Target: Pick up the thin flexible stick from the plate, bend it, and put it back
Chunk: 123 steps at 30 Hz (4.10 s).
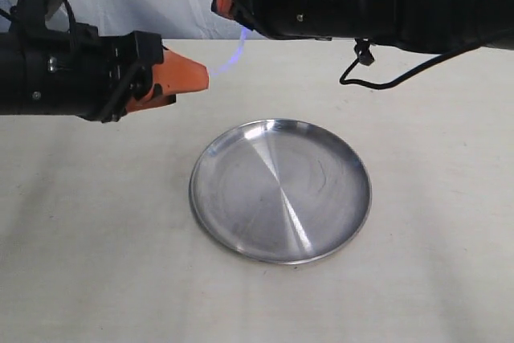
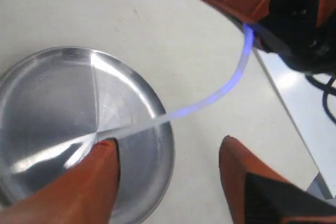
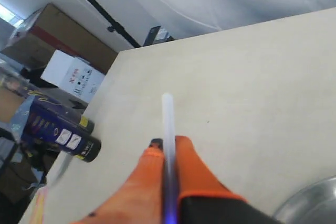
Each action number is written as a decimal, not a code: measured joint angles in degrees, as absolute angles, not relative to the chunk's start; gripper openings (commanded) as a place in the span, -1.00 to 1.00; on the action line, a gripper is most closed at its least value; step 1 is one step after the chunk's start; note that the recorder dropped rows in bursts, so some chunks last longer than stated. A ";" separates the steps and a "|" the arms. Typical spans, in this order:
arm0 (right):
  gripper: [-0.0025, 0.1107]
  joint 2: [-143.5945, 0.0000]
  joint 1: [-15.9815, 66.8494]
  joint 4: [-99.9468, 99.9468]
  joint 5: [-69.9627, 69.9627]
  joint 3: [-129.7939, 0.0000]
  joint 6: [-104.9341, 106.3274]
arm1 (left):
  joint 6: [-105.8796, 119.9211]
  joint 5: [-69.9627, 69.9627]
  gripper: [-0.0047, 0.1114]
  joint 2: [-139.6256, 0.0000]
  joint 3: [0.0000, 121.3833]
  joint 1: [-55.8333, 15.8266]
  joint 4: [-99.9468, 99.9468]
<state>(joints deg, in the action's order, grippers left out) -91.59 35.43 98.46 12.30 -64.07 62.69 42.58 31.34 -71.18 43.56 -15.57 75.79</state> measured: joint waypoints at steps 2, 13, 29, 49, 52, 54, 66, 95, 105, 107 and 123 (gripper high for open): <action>-0.97 -91.59 35.43 97.49 10.32 -64.07 62.74 | 40.17 30.96 0.03 -71.18 43.56 -15.57 71.63; -0.97 -91.59 35.43 87.73 5.45 -63.91 62.97 | 31.85 29.74 0.03 -71.18 43.56 -11.76 58.79; 0.08 -91.59 35.43 81.01 -4.51 -55.43 63.11 | 31.63 30.76 0.03 -71.07 43.56 -9.84 58.45; -0.97 -69.52 35.55 80.28 -1.49 -53.84 65.49 | 25.95 27.94 -0.92 -59.00 41.55 -9.84 41.74; -0.97 -63.19 35.55 78.93 1.91 -49.03 66.14 | 25.82 26.19 -0.92 -52.12 40.78 -9.84 38.67; -0.97 -59.51 35.55 78.37 2.18 -44.34 66.24 | 25.82 25.18 -0.92 -47.31 40.52 -9.84 36.76; -0.97 -50.21 35.55 77.96 -8.42 -25.77 66.45 | 25.71 30.60 -0.92 -34.08 40.28 -9.84 33.65; -0.97 -9.89 10.12 78.29 -13.60 -9.12 70.90 | 25.71 31.42 -0.92 -33.70 40.28 -9.84 31.22; -0.97 -7.88 8.39 32.29 -6.36 -5.71 31.20 | 25.71 31.31 -0.92 -33.70 40.28 -9.84 31.17; -0.97 -7.88 8.39 18.53 -4.02 -4.35 17.79 | 25.71 31.31 -0.92 -33.70 40.28 -9.84 31.17; -0.97 -2.33 8.29 0.00 18.36 -0.55 -8.12 | 25.71 31.24 -0.92 -33.70 40.28 -9.84 31.17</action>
<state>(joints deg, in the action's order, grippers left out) -2.33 8.29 0.00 18.36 -0.55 -8.12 25.71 31.24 -33.70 40.28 -9.84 31.17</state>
